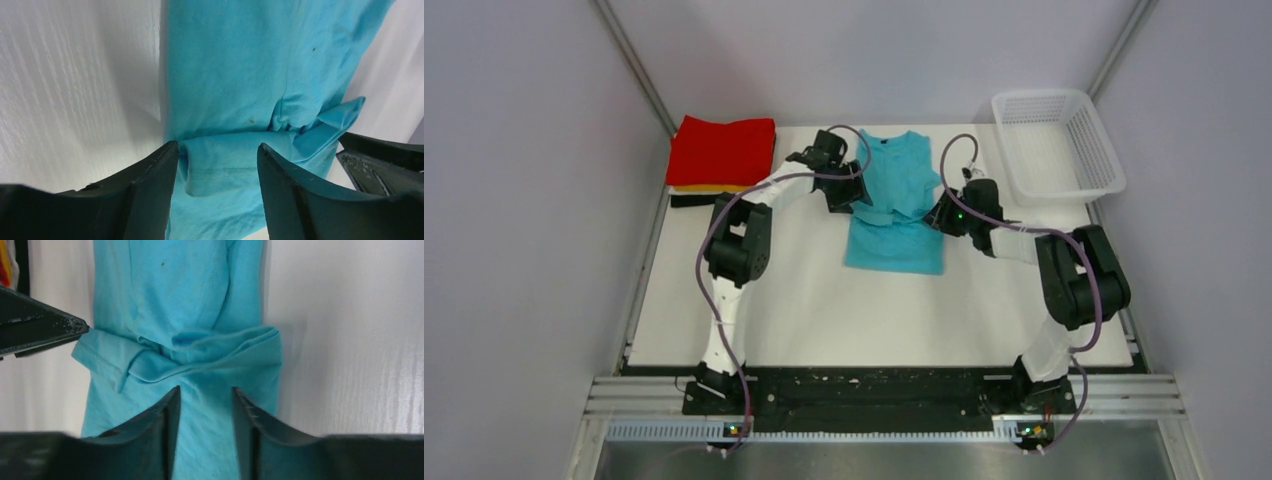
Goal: Fold and stack the t-shirts
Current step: Fold the folded rectangular tshirt in 1/3 of the way
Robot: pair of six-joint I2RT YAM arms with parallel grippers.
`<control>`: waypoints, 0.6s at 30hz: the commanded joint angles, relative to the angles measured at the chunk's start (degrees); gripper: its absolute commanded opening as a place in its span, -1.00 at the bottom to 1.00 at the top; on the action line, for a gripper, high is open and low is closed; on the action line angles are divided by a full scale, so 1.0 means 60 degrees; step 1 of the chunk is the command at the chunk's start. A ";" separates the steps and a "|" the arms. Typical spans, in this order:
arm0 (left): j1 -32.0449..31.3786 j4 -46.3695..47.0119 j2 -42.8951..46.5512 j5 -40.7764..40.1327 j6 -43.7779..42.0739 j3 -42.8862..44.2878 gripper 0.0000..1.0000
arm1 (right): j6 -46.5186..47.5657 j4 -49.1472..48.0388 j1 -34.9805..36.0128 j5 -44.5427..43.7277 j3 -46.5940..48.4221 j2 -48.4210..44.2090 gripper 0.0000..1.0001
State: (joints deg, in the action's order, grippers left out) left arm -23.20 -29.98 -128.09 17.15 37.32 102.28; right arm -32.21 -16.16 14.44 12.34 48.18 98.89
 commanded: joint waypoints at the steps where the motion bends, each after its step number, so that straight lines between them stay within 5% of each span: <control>1: 0.0231 -0.0220 -0.0096 0.0274 -0.0273 0.0983 0.30 | 0.0004 -0.0814 -0.0064 0.0339 0.0612 0.0143 -0.01; 4: 0.0313 -0.0172 -0.0130 0.0597 -0.0251 0.1317 0.51 | 0.0109 -0.0463 -0.0077 0.0358 0.0976 0.0155 0.27; 12: 0.0444 -0.1033 0.0155 -0.0140 -0.0399 0.1645 0.74 | 0.0457 0.0262 -0.0032 0.0558 0.0490 -0.0980 0.49; 14: 0.0458 -0.0971 0.0787 -0.0424 -0.0351 0.0790 0.95 | 0.0589 0.0217 0.0198 0.1104 0.0118 -0.1321 0.61; 18: 0.0457 0.0310 0.3029 -0.0760 -0.0031 -0.2388 0.97 | 0.0503 -0.0291 0.1102 0.2017 -0.0321 -0.1229 0.68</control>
State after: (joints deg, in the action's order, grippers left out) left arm -20.86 -31.33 -123.76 15.33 36.03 100.49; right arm -30.20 -14.59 16.05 17.82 47.99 92.84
